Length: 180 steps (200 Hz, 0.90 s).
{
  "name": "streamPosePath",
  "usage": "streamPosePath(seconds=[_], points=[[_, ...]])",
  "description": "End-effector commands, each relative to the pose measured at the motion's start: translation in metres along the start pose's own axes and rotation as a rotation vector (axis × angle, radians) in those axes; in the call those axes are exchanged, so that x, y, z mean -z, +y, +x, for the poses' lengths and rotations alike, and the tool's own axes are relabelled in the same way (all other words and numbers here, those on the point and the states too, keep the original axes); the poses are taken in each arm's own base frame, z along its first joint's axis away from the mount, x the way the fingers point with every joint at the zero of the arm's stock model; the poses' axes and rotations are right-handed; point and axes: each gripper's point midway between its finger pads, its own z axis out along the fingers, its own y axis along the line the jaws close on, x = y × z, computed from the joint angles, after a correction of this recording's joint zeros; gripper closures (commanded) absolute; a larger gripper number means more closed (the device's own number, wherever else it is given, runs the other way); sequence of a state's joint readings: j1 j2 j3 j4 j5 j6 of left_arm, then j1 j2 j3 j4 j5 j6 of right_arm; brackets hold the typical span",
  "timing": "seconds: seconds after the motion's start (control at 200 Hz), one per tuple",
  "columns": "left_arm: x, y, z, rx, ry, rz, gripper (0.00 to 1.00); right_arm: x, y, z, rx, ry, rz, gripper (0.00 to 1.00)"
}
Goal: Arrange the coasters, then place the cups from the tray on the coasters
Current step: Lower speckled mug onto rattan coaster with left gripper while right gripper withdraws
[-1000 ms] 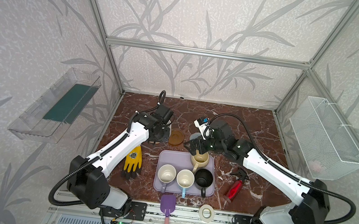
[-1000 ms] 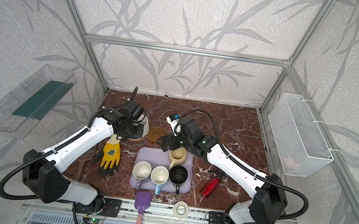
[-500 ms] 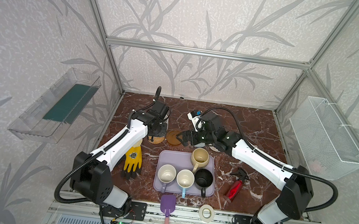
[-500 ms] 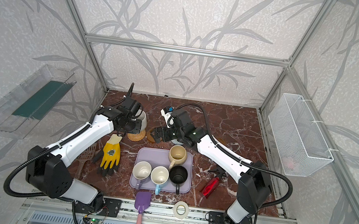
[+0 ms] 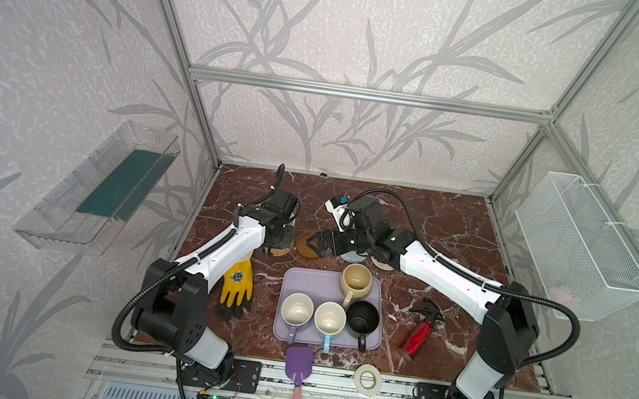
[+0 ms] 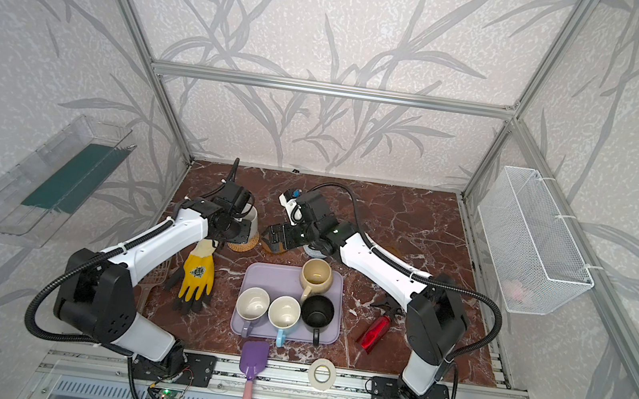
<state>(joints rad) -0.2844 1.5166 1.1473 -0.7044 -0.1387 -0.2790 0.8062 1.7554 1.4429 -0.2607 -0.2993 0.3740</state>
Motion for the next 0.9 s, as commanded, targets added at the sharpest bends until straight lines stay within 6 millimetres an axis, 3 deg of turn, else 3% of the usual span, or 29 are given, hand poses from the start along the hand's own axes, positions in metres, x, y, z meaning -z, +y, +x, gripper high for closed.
streamPosePath(seconds=[0.0, 0.37, 0.895], points=[[0.000, 0.007, -0.022, 0.027, -0.107, -0.004, 1.00, -0.002, 0.008, -0.004, 0.013, 0.003, -0.025, 0.01], [-0.003, 0.007, -0.026, 0.065, -0.118, 0.024, 1.00, -0.010, 0.008, -0.002, 0.002, 0.020, -0.034, 0.01], [-0.026, 0.007, -0.020, 0.053, -0.082, 0.015, 1.00, -0.016, 0.009, 0.002, -0.007, 0.043, -0.051, 0.00]])
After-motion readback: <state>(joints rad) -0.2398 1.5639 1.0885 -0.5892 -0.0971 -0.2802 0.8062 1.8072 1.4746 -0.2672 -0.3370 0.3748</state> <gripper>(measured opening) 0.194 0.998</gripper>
